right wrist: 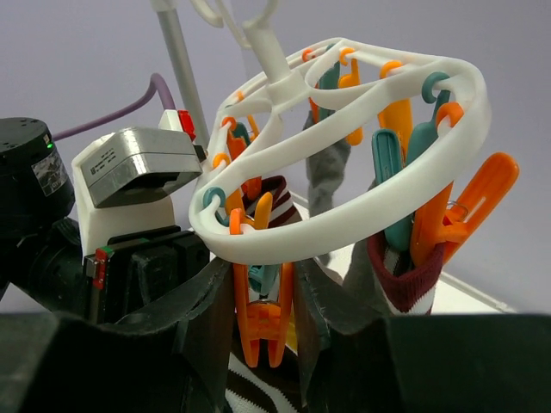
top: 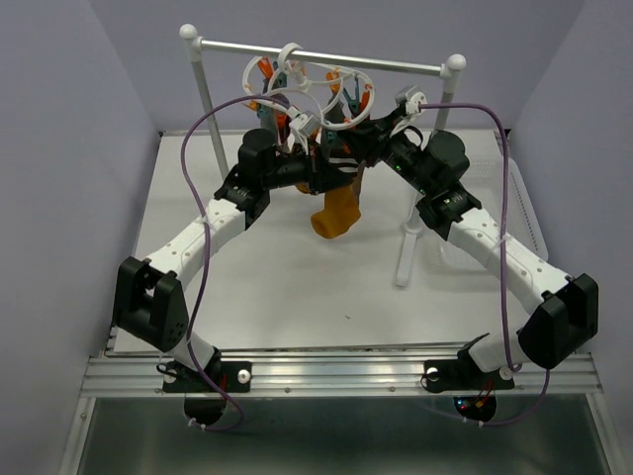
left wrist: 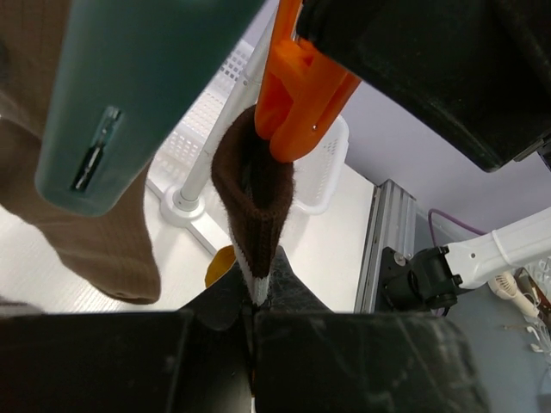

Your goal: Clip the socks to the hanger

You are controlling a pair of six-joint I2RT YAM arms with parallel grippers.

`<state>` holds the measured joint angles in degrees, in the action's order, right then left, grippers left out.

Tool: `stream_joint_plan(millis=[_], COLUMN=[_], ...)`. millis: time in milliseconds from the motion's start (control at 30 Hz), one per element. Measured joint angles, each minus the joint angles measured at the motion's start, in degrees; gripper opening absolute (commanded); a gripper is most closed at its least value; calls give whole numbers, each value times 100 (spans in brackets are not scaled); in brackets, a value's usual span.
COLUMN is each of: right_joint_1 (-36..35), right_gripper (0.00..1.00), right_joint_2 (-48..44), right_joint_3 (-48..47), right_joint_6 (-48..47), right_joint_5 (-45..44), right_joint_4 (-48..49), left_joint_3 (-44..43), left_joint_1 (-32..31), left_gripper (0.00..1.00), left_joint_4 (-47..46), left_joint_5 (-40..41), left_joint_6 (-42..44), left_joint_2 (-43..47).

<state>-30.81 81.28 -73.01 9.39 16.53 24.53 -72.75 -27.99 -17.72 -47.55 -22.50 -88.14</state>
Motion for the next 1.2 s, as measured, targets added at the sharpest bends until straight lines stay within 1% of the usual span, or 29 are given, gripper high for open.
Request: stream_joint_plan(millis=[533,900,1200], right_joint_1=[9,9,11], right_gripper=[1,1,1], right_joint_2=[-35,-31,-17], right_joint_3=[74,74,74], right_joint_6=[-155,-210,-208], right_joint_5=[422,660,859], right_joint_4=[87,348,426], left_joint_3=[76,131,179], left_joint_1=[37,37,39], left_gripper=[0,0,0], left_joint_4=[-74,-42,155], left_joint_5=[170,94,44], left_joint_6=[-398,-389,-199], left_joint_2=[79,258,354])
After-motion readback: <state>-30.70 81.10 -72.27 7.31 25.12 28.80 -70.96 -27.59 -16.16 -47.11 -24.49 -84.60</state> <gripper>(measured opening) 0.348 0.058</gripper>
